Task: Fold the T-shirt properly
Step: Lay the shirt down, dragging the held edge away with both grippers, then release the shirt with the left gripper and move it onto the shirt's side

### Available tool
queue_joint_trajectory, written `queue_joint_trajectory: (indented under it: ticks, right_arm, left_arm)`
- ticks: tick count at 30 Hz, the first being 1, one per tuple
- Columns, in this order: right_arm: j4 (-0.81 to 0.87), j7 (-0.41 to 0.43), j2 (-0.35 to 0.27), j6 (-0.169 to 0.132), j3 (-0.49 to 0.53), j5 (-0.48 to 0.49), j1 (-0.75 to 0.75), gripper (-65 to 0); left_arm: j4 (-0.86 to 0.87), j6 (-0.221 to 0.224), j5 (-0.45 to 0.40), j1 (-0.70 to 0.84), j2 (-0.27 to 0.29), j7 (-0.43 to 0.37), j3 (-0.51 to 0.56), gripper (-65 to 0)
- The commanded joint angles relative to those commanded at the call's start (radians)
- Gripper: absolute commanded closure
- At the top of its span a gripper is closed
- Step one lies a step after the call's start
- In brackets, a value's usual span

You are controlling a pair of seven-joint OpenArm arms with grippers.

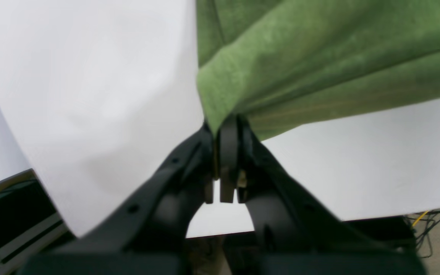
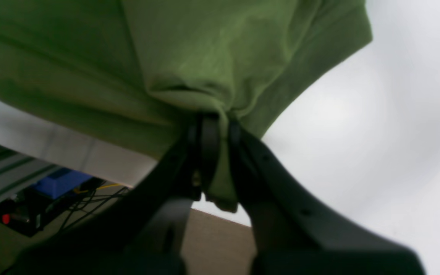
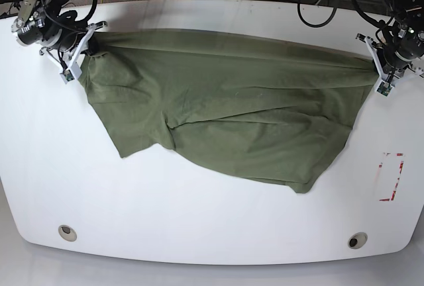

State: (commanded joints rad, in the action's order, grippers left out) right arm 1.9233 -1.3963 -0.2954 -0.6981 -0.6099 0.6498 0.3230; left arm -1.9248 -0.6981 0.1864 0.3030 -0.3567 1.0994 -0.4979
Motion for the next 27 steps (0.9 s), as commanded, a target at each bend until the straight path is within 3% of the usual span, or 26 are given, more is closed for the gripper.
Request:
queue_joint_trajectory:
  ticks: [27]
  right_arm:
    - [0.000, 0.010, 0.035, 0.000, 0.000, -0.002, 0.008, 0.0]
  left_arm:
    - [-0.002, 0.000, 0.005, 0.021, 0.008, 0.000, -0.043, 0.0]
